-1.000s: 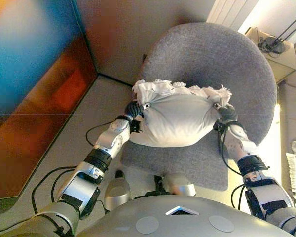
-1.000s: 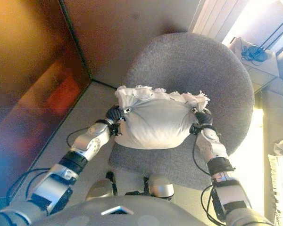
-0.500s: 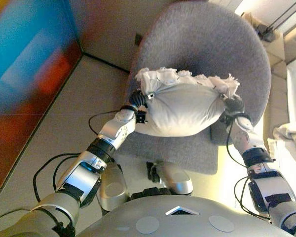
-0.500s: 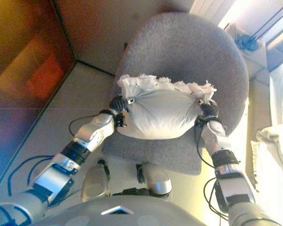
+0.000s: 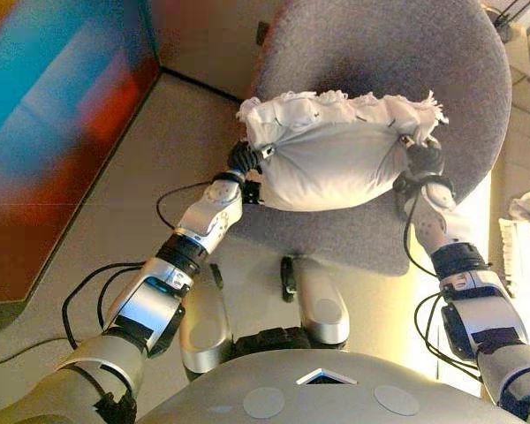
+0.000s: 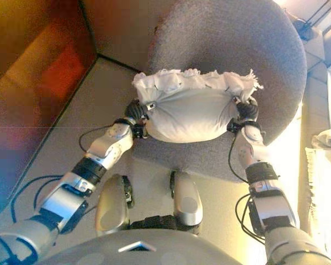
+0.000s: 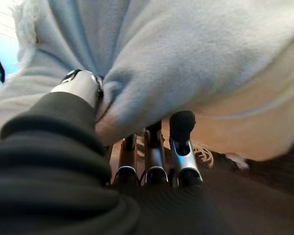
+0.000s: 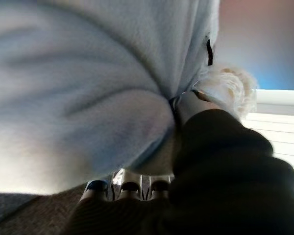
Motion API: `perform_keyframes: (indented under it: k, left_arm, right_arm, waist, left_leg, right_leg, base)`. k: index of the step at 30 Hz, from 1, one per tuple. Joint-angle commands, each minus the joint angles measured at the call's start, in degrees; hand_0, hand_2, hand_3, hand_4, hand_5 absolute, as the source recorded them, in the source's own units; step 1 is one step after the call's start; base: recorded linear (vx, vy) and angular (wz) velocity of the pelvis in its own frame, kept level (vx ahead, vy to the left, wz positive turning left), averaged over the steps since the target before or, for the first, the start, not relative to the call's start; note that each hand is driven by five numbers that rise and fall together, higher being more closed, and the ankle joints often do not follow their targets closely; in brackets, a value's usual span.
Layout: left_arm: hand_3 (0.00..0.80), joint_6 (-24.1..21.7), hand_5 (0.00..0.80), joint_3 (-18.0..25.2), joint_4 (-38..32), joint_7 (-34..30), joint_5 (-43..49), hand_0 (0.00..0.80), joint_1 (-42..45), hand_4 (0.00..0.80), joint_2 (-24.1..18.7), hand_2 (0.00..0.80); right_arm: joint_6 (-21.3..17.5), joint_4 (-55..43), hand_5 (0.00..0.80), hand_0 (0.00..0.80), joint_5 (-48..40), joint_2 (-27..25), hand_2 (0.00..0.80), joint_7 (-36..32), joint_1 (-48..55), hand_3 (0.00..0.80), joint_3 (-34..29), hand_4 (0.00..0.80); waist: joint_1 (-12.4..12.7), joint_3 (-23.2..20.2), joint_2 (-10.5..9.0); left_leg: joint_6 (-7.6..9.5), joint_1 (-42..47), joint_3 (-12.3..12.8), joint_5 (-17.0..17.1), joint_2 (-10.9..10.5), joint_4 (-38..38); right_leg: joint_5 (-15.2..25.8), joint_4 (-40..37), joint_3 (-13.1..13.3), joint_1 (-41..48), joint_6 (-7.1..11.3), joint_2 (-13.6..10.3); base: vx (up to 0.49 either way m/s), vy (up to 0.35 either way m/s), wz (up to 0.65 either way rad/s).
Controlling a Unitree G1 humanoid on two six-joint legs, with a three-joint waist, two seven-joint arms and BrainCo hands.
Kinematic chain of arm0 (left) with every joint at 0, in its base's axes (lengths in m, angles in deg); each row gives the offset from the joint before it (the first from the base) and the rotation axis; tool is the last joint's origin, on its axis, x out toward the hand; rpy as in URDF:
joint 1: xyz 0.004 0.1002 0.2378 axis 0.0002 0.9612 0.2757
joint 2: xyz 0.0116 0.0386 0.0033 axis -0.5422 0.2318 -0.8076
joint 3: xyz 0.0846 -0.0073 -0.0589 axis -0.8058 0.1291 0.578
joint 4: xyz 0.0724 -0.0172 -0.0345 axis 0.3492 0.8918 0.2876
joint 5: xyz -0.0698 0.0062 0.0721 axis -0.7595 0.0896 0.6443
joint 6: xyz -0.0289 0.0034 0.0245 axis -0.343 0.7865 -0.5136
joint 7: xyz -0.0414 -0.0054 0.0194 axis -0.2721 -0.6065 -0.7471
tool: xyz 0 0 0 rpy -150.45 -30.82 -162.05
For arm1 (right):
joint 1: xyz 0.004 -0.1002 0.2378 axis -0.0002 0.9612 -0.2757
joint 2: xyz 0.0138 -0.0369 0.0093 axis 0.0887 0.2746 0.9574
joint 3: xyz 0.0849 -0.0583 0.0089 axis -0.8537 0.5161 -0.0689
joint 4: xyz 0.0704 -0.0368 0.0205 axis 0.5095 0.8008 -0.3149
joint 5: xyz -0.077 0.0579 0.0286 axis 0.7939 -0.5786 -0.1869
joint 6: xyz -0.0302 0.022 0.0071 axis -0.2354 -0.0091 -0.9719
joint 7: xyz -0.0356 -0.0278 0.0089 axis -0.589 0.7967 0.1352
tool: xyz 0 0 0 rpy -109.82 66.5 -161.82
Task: Pick up the cushion and take it to the sofa
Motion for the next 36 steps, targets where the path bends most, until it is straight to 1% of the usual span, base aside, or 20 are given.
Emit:
perform_keyframes:
  k: [1,6,11,15,18,20,21,22,24,27,30,32,33,34,36]
  left_arm:
    - [0.8,-1.83,0.8,-1.5,-3.93,-1.74,0.94,0.8,0.42,0.8,-0.29,0.8]
    - [0.8,0.56,0.8,-3.03,-7.45,-1.43,-1.8,0.8,0.02,0.8,-0.73,0.8]
    - [0.8,3.89,0.8,-4.46,-8.88,-1.92,-5.5,0.8,-0.45,0.8,-0.1,0.8]
    - [0.8,3.79,0.8,-5.95,-8.66,-0.27,-6.74,0.8,-0.41,0.8,1.22,0.8]
    - [0.8,2.39,0.8,-6.59,-7.8,2.58,-6.97,0.8,-1.23,0.8,2.1,0.8]
    - [0.8,1.23,0.8,-6.13,-6.55,4.14,-6.54,0.8,-1.94,0.8,2.35,0.8]
    - [0.8,0.55,0.8,-5.81,-5.72,4.7,-6.16,0.8,-2.3,0.8,2.5,0.8]
    - [0.8,0.37,0.8,-5.7,-5.31,5.27,-5.76,0.8,-2.61,0.8,2.56,0.8]
    - [0.8,0.18,0.8,-5.17,-4.0,6.11,-6.25,0.8,-3.81,0.8,2.78,0.8]
    - [0.8,-0.43,0.8,-4.49,-2.19,6.08,-5.55,0.8,-6.04,0.8,3.23,0.8]
    - [0.8,-1.42,0.8,-4.02,-1.1,6.48,-5.68,0.8,-7.97,0.8,3.72,0.8]
    - [0.8,-2.57,0.8,-3.93,-0.72,5.57,-4.87,0.8,-9.24,0.8,3.95,0.8]
    - [0.8,-2.87,0.8,-3.97,-0.53,5.45,-4.82,0.8,-9.63,0.8,4.04,0.8]
    - [0.0,-2.98,0.0,-4.07,-0.53,5.17,-4.75,0.0,-10.36,0.0,4.17,0.0]
    - [0.0,-3.91,0.0,-4.1,-0.91,4.97,-4.41,0.0,-10.91,0.0,4.16,0.0]
  right_arm:
    - [-3.0,1.73,0.8,0.8,-0.64,-1.55,0.8,1.94,-1.35,0.8,-3.0,0.8]
    - [-2.65,2.42,0.8,0.8,-1.21,-4.39,0.8,2.14,-1.52,0.8,-4.89,0.8]
    - [-2.35,4.87,0.8,0.8,-3.34,-6.7,0.8,0.94,-2.66,0.8,-5.52,0.8]
    - [-1.48,5.82,0.8,0.8,-4.44,-6.52,0.8,0.47,-3.86,0.8,-5.08,0.8]
    - [-1.64,6.09,0.8,0.8,-4.49,-5.09,0.8,1.01,-5.32,0.8,-3.66,0.8]
    - [-1.41,6.26,0.8,0.8,-4.62,-4.31,0.8,1.37,-6.49,0.8,-2.7,0.8]
    - [-1.12,6.7,0.8,0.8,-4.52,-3.94,0.8,1.43,-7.37,0.8,-2.27,0.8]
    - [-1.05,7.05,0.8,0.8,-4.32,-3.57,0.8,1.63,-7.98,0.8,-2.02,0.8]
    - [-0.84,8.18,0.8,0.8,-4.5,-2.5,0.8,2.8,-10.42,0.8,-0.95,0.8]
    - [-0.79,10.55,0.8,0.8,-4.58,-1.78,0.8,4.16,-14.26,0.8,-0.32,0.8]
    - [-0.34,13.34,0.8,0.8,-3.91,-1.39,0.8,4.01,-17.94,0.8,0.21,0.8]
    - [1.0,15.09,0.8,0.8,-5.01,-1.23,0.8,4.07,-20.47,0.8,0.61,0.8]
    - [1.37,15.88,0.718,0.718,-5.42,-1.23,0.718,3.99,-21.14,0.718,0.7,0.718]
    - [2.39,17.93,0.0,0.0,-6.16,-1.51,0.0,4.26,-22.61,0.0,0.81,0.0]
    - [2.14,19.37,0.0,0.0,-7.02,-1.67,0.0,4.97,-23.84,0.0,0.75,0.0]
  waist:
    - [2.52,-1.82,-0.26]
    - [2.71,-1.53,-2.0]
    - [3.16,-1.3,-3.73]
    - [3.37,-0.85,-4.21]
    - [3.48,0.14,-4.11]
    - [3.68,0.87,-3.84]
    - [3.87,1.41,-3.46]
    - [3.82,1.52,-3.49]
    - [4.27,2.81,-2.77]
    - [4.5,4.62,-1.64]
    - [4.71,5.9,-0.52]
    - [4.82,6.8,0.34]
    - [4.82,7.02,0.59]
    - [4.92,7.41,1.09]
    - [4.96,7.71,1.78]
  left_leg:
    - [-1.26,2.54,-2.68,0.54,5.26,3.47]
    - [-1.18,2.36,-2.65,-0.08,5.68,3.01]
    - [-1.29,1.02,-2.96,-0.03,6.5,3.47]
    - [-1.4,0.06,-3.58,0.37,6.63,3.62]
    - [-1.52,-1.11,-4.06,0.76,6.55,3.85]
    - [-1.69,-2.2,-4.61,0.91,6.49,4.35]
    - [-1.8,-2.74,-4.97,0.43,6.57,5.1]
    - [-1.84,-3.16,-5.11,1.09,6.23,4.61]
    - [-2.03,-4.67,-5.77,0.89,5.92,5.38]
    - [-2.29,-7.07,-6.4,2.02,4.92,5.54]
    - [-2.47,-8.44,-6.61,2.95,4.26,5.09]
    - [-2.72,-9.4,-6.55,4.06,4.0,4.53]
    - [-2.81,-9.63,-6.53,4.42,3.93,4.31]
    - [-3.01,-10.03,-6.52,5.04,3.75,3.85]
    - [-3.36,-10.27,-6.59,5.98,3.62,3.27]
  right_leg:
    - [8.15,-2.92,0.09,-0.34,-0.11,0.71]
    - [9.08,-4.6,-0.55,0.57,0.44,1.5]
    - [9.7,-5.77,-1.81,0.8,0.5,2.2]
    - [9.69,-5.56,-2.42,0.26,0.19,2.57]
    - [9.66,-4.96,-2.58,-0.82,-0.07,2.73]
    - [9.45,-4.4,-2.67,-1.71,-0.3,2.94]
    - [8.99,-3.73,-2.69,-2.12,-0.34,3.13]
    - [9.43,-4.12,-2.77,-2.44,-0.47,2.97]
    - [9.18,-3.3,-2.76,-3.73,-0.53,3.02]
    - [9.3,-2.25,-2.72,-6.34,-0.68,2.72]
    - [9.35,-1.42,-2.84,-8.22,-0.76,2.2]
    - [9.47,-1.02,-2.83,-9.56,-0.8,1.77]
    - [9.45,-0.91,-2.85,-9.9,-0.83,1.67]
    - [9.44,-0.78,-2.84,-10.47,-0.85,1.43]
    - [9.26,-0.55,-2.84,-10.93,-1.0,1.27]
  base:
    - [0.002,-0.096,0.27]
    - [0.0,-0.126,0.14]
    - [-0.014,-0.134,0.06]
    - [-0.002,-0.078,0.07]
    - [-0.045,-0.03,0.09]
    - [-0.05,-0.002,0.01]
    - [-0.046,0.007,0.01]
    - [-0.048,0.017,0.03]
    - [-0.107,0.027,0.05]
    - [-0.158,0.083,0.13]
    - [-0.114,0.086,0.1]
    - [-0.13,0.099,0.04]
    - [-0.113,0.106,-0.02]
    - [-0.077,0.095,-0.01]
    - [-0.047,0.109,-0.01]
